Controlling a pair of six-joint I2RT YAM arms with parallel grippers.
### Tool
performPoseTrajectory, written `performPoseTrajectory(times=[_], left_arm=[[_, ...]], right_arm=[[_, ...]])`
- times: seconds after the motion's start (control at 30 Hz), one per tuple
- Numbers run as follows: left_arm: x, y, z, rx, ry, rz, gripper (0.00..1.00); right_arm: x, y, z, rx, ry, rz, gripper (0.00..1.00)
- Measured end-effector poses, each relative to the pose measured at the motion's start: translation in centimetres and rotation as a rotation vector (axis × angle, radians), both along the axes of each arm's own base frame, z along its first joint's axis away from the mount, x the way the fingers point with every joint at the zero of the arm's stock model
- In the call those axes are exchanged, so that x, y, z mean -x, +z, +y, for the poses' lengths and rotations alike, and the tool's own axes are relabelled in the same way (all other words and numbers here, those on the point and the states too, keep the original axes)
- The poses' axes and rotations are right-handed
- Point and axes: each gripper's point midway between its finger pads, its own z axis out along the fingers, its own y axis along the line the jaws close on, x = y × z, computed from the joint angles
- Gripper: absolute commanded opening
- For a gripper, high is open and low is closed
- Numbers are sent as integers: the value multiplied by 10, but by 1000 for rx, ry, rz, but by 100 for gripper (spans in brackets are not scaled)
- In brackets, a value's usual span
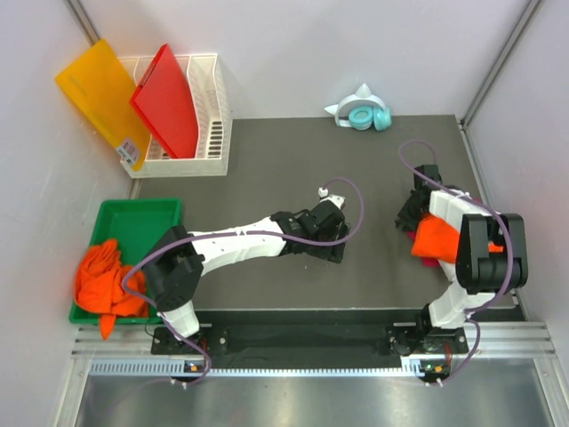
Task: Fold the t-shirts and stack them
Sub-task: Put the neatly folded tshirt into the corner of the board with both arms
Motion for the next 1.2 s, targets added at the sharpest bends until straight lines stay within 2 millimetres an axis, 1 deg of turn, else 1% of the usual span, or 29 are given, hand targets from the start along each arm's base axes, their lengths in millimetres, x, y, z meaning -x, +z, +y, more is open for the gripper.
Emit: performPoseTrajectory(times=[0.13,0.5,0.6,0.7,0.77,0.8,0.83,0.9,0.93,0.97,1.0,1.03,1.07,1.13,1.2], left_arm=[[0,-1,1,-4,-2,0,73],[1,-2,4,-21,-14,0,73],[2,-3,4,-22,-15,0,73],[3,-6,6,-29,-14,4,73],[3,-8,8,-35,-13,6,73],[3,-9,9,-39,-10,5,74],[3,-10,10,-42,-8,3,73],[2,-10,15,-50,2,-8,74],[2,-8,17,-51,7,-15,74],[0,-6,18,-50,13,-24,74],[-1,-3,20,-48,20,-36,74],[-3,1,21,-45,29,-51,74],[-5,5,24,-43,40,-66,73],[-8,13,27,-37,62,-93,73],[-12,17,32,-39,90,-117,74]], right_arm=[[6,0,-23,-3,-84,-4,23],[32,-1,-63,60,-206,26,23],[39,-1,-70,72,-223,33,22],[41,0,-66,45,-194,12,24],[39,5,-53,3,-140,-26,34],[36,10,-42,-8,-96,-56,38],[32,17,-32,-14,-55,-87,46],[19,42,3,-20,83,-185,54],[11,57,21,-21,149,-235,60],[5,70,35,-23,198,-276,64],[-7,94,51,-16,255,-345,66],[-11,105,67,-22,301,-376,71],[-19,123,80,-8,344,-425,73],[-28,149,98,34,395,-498,75],[-29,163,111,73,434,-537,75]])
